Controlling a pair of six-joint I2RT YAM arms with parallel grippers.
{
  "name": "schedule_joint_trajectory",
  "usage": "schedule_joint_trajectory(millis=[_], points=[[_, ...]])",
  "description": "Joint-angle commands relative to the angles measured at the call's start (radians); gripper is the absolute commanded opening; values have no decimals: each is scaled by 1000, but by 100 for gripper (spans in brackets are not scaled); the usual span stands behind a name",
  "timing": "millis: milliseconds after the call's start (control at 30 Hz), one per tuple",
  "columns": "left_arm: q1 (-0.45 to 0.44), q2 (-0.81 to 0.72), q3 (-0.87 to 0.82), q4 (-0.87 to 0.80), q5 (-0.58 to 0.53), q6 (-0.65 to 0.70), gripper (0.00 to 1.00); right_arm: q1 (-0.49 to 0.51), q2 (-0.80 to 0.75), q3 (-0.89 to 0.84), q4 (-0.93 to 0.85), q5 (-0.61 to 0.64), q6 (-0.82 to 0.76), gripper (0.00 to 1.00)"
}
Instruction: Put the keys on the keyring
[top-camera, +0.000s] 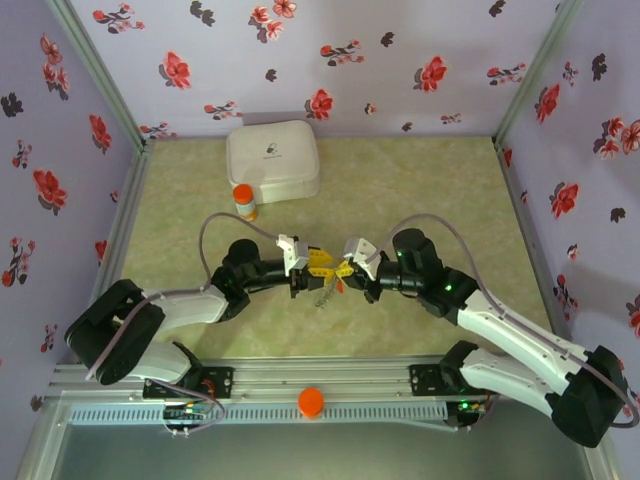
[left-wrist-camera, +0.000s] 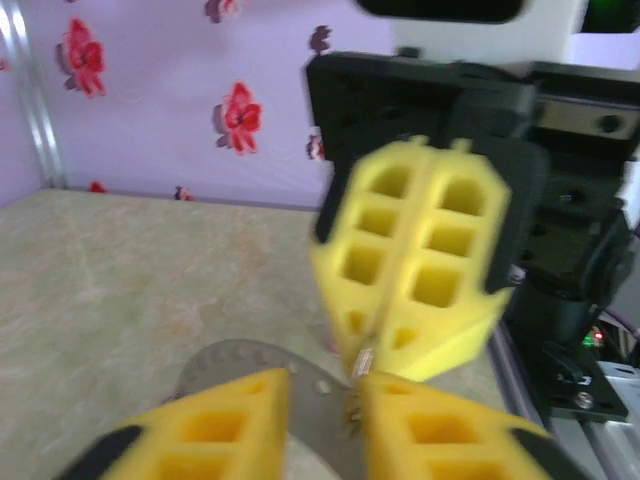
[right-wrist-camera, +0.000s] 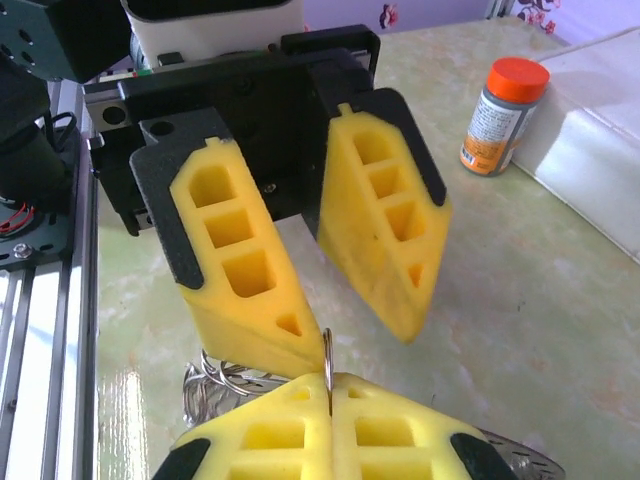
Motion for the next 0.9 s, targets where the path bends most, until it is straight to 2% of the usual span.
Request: schedule_joint_trajectory(millis=[0, 167, 233, 600, 867], points=[[1, -32, 16, -70, -15, 76, 35, 8, 8, 64, -91, 55, -73, 0], [3, -98, 78, -386, -27, 272, 31, 28, 73, 173, -285, 105, -197, 0], [3, -115, 97, -459, -37, 322, 29, 42, 100, 210, -330, 127, -225, 0], [3, -121, 116, -471, 24, 297, 25, 107, 171, 294, -356, 155, -259, 0], [3, -121, 121, -475, 41, 292, 12, 134, 191, 292, -329, 158, -251, 0]])
